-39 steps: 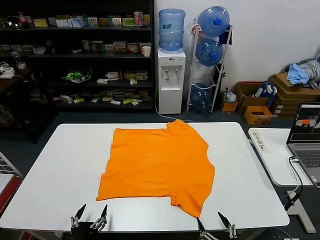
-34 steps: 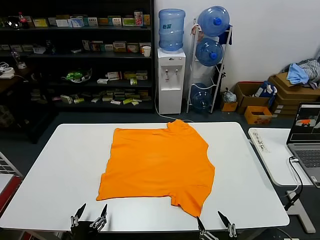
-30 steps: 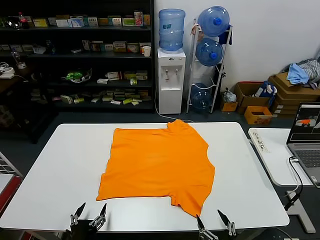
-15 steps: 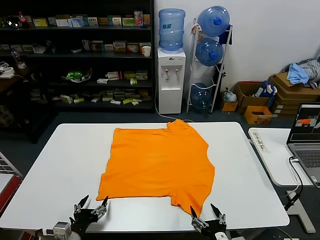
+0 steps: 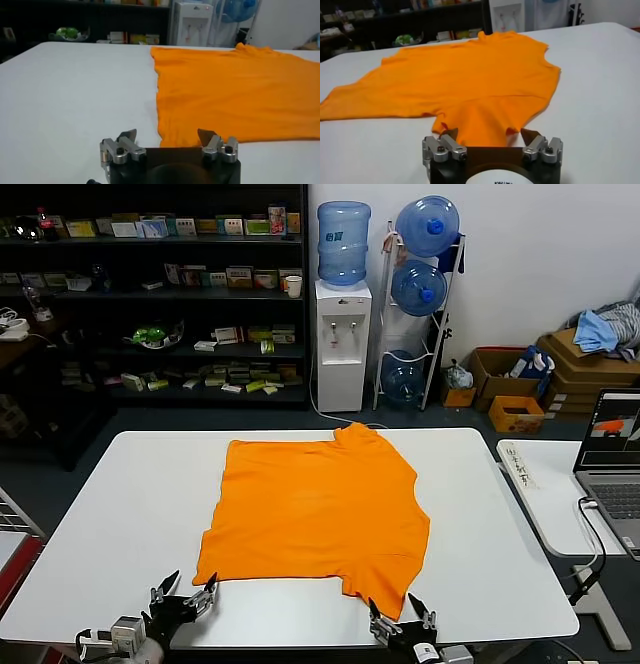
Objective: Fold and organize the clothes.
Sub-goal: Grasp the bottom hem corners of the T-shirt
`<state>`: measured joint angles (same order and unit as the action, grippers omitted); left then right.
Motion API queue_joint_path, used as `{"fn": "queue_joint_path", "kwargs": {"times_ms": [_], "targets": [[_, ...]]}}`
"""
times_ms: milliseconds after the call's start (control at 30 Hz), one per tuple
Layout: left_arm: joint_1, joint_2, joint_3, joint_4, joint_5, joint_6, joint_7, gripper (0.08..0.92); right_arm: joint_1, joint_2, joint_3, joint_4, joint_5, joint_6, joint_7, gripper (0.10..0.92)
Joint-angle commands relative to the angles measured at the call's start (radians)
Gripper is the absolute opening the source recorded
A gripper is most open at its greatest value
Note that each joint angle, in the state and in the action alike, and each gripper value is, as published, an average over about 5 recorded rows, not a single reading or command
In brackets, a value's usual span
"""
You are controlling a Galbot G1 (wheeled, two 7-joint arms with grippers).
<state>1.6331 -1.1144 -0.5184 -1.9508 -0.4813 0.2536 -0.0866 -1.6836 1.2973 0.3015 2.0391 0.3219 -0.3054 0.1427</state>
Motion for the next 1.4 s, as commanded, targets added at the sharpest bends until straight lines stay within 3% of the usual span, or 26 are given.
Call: {"fn": "queue_joint_path", "kwargs": {"times_ms": [33,167,700,933,1200,1400], "targets": [[-0.010,0.004,0.005,0.004,-0.006,0.010,0.000,0.818,0.013,0.003,-0.011,-0.008,0.001,-0.018,0.014,0.701],[-0.006,-0.003,0.013,0.006,-0.001,0.009,-0.001,0.743,0.013,0.002,-0.011,-0.008,0.004,-0.015,0.015,0.580],[-0.011,-0.008,0.016,0.014,0.003,0.004,-0.004,0.276,-0.010,-0.010,-0.007,0.022,0.024,0.009,0.022,0.140],[0.012,0.012,0.011,-0.025,-0.037,0.009,-0.016,0.102,-0.080,-0.076,0.000,0.102,0.093,0.010,0.050,0.124],[0.064,0.081,-0.022,-0.082,-0.120,0.011,-0.029,0.091,-0.184,-0.194,0.040,0.206,0.173,0.035,0.067,0.124],[0.107,0.181,-0.048,-0.132,-0.240,0.034,-0.058,0.091,-0.279,-0.289,0.059,0.257,0.200,0.070,0.074,0.124]]}}
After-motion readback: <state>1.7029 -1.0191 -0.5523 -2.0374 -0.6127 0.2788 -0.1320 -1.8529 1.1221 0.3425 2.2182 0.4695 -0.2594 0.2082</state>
